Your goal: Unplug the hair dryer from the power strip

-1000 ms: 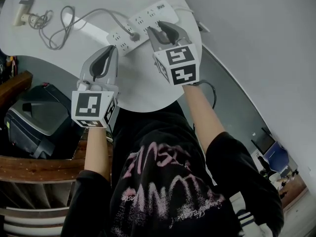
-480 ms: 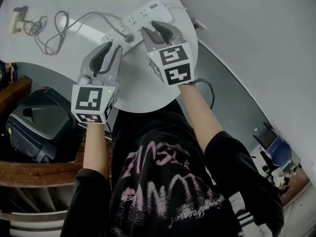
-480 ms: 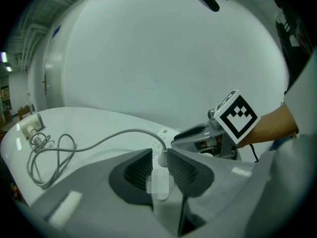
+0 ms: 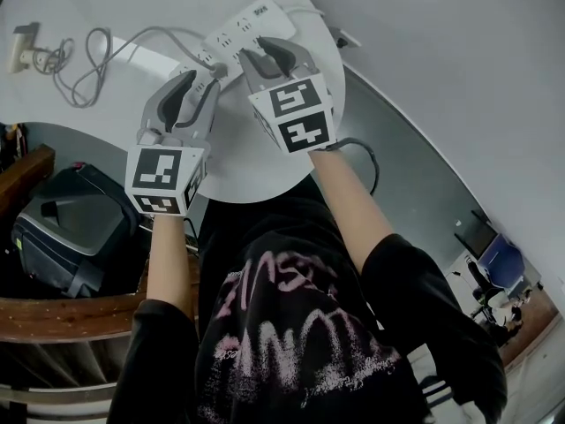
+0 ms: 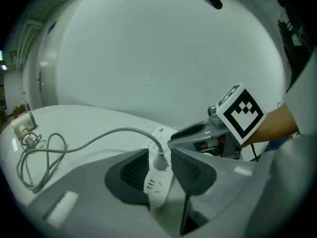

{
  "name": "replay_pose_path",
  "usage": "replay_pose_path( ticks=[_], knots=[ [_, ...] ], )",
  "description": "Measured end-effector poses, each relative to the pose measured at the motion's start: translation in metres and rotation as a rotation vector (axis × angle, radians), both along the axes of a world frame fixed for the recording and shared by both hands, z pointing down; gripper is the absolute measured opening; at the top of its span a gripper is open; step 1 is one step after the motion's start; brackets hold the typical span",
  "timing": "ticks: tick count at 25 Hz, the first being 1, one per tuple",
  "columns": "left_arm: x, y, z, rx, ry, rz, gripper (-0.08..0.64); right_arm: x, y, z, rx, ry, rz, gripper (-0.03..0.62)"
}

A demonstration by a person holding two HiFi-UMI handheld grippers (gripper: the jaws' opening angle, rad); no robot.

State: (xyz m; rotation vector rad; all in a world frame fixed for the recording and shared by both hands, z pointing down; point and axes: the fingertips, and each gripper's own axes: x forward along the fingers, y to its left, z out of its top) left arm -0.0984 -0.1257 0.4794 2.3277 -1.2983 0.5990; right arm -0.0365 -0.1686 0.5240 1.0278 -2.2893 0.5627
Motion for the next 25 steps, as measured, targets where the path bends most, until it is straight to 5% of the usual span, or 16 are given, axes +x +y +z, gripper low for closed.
replay_pose_path(
  ticks=[25],
  knots=[
    [0.018, -0.014, 0.017, -0.038, -0.029, 0.035, 0.137, 0.004, -0.001, -0.003, 0.002, 0.018, 0.013, 0.114]
  ],
)
